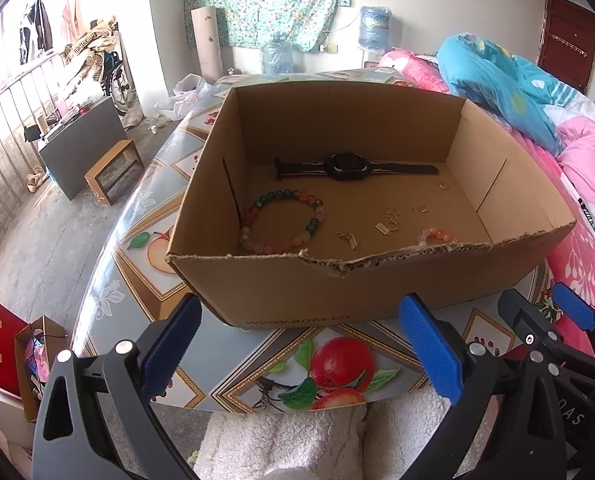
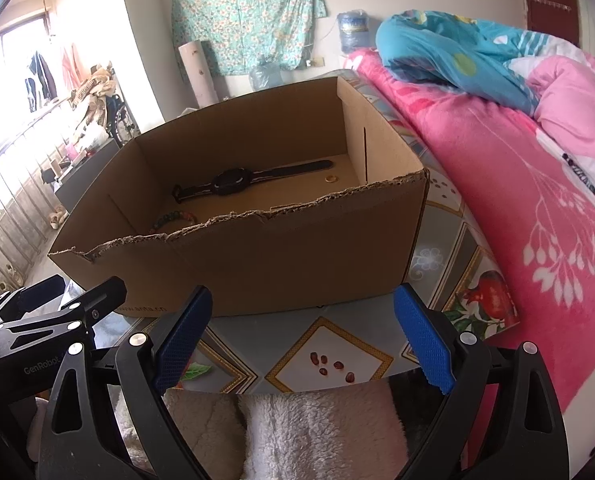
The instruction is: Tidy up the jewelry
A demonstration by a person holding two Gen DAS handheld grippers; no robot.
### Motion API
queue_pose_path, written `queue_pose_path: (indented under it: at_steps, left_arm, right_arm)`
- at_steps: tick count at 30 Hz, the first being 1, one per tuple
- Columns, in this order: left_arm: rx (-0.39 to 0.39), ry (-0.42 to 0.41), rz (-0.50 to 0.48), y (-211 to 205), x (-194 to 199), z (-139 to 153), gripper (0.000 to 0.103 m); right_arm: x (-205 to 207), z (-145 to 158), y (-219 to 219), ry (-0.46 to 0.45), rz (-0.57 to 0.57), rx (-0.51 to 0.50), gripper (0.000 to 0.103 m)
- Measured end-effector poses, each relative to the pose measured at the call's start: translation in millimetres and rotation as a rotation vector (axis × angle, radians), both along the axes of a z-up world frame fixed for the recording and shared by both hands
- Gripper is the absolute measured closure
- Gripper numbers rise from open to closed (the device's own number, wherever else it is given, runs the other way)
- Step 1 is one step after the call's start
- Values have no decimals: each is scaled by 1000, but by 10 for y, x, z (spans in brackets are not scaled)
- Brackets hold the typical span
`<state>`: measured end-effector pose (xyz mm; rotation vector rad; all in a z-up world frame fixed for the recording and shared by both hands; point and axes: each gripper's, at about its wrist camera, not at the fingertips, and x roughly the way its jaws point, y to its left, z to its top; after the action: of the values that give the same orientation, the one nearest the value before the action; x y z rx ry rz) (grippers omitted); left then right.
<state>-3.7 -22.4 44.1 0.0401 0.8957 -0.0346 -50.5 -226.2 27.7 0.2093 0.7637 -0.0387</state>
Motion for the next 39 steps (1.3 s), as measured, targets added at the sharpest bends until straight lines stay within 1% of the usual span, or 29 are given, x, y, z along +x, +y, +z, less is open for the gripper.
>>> queue_pose_path:
  at_steps: [10, 20, 26, 39]
  left_arm:
    - [-3, 33, -8, -15, 42, -41, 6]
    - [19, 97, -22, -56, 120, -156, 6]
    - [-1, 126, -4, -6, 172, -210, 6]
    - [-1, 110, 5, 95, 145, -149, 6]
  right_arm:
    - [30, -26, -30, 19, 0, -5, 15]
    - [55, -49, -62, 37, -1, 6, 15]
    - [94, -41, -65, 51, 4, 8, 15]
    - [172, -99, 45, 106, 32, -18, 15]
